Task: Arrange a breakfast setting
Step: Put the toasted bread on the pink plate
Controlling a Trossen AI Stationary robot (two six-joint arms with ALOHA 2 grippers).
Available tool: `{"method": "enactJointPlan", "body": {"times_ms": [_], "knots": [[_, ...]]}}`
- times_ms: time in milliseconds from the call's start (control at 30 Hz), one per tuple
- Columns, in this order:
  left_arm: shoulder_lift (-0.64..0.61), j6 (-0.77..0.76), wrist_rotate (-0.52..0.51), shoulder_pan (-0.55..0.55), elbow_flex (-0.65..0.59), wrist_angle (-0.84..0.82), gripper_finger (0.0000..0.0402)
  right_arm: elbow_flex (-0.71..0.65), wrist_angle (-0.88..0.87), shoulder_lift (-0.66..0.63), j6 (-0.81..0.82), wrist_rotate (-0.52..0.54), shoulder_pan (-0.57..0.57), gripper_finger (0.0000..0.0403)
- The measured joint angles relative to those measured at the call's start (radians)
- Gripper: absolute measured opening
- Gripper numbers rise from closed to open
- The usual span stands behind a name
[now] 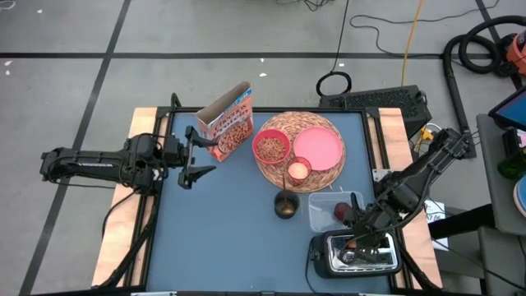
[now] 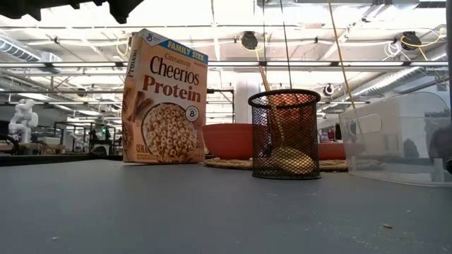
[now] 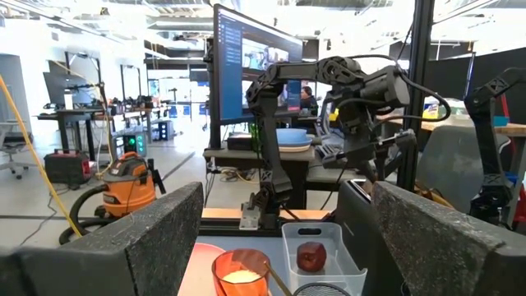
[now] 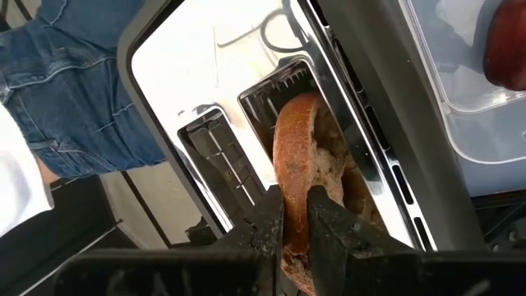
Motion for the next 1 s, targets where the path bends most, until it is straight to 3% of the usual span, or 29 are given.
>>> {"method": "enactJointPlan", "body": {"times_ms": [633, 1000], "knots": [[0.000, 0.000, 0.000, 0.000, 0.000, 0.000, 0.0358, 0.000, 0.001, -0.167, 0.027, 0.003, -0.001, 0.0031], [0.000, 0.000, 0.000, 0.000, 0.000, 0.000, 0.0358, 0.000, 0.001, -0.318, 0.028, 0.098, -0.005, 0.0031]]}}
